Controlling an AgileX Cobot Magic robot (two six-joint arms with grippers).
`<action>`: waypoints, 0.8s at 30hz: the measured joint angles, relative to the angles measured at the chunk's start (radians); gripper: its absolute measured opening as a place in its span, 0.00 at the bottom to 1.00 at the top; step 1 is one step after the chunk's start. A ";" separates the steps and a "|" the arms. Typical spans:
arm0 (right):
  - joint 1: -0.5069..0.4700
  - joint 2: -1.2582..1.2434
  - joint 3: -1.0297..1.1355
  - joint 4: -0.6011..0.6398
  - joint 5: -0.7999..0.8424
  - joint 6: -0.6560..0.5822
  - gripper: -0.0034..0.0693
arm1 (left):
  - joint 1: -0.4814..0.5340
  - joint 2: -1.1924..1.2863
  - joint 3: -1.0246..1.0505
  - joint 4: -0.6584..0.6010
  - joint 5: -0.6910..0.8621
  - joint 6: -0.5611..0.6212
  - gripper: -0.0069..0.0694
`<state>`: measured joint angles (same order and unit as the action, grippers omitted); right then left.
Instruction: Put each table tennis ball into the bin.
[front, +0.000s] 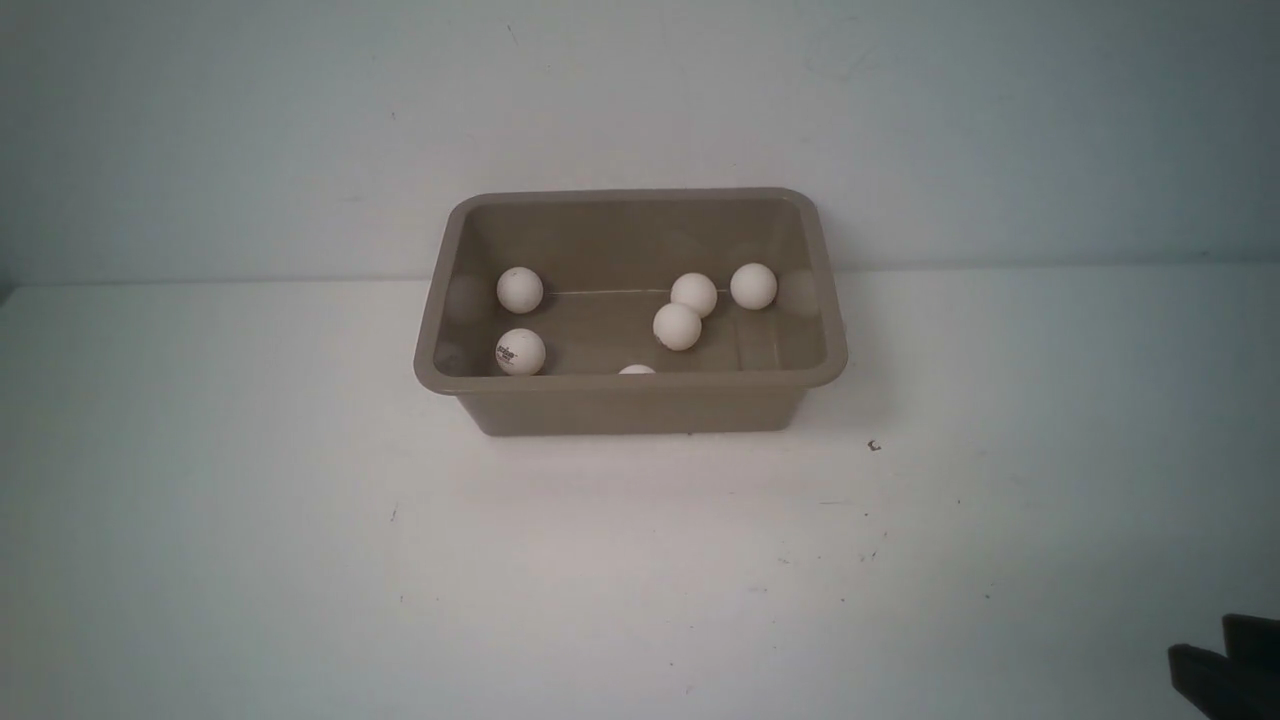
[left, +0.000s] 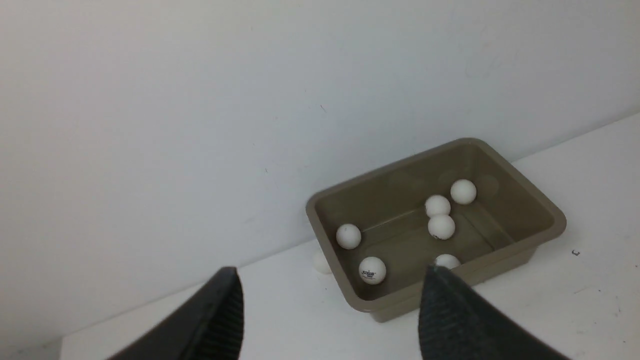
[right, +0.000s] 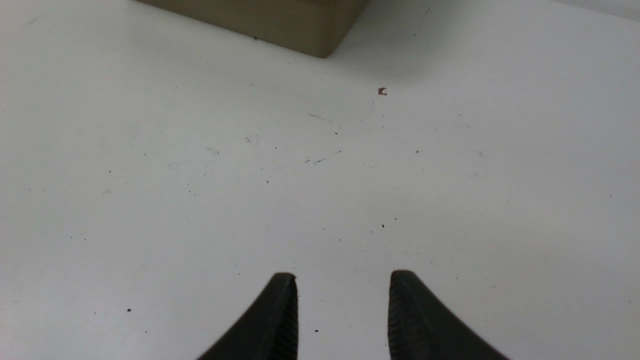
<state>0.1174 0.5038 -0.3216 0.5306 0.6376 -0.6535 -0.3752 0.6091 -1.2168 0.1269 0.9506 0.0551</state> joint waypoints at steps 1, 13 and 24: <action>0.000 0.000 0.000 0.000 0.004 0.000 0.38 | 0.000 -0.039 0.059 0.000 -0.027 0.002 0.65; 0.000 0.000 0.000 0.000 0.077 0.001 0.38 | 0.000 -0.260 1.051 -0.097 -0.765 0.003 0.65; 0.000 0.000 0.000 0.000 0.085 0.006 0.38 | 0.000 -0.261 1.244 -0.211 -0.874 0.003 0.65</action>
<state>0.1174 0.5038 -0.3216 0.5306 0.7225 -0.6478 -0.3752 0.3478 0.0274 -0.0838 0.0771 0.0586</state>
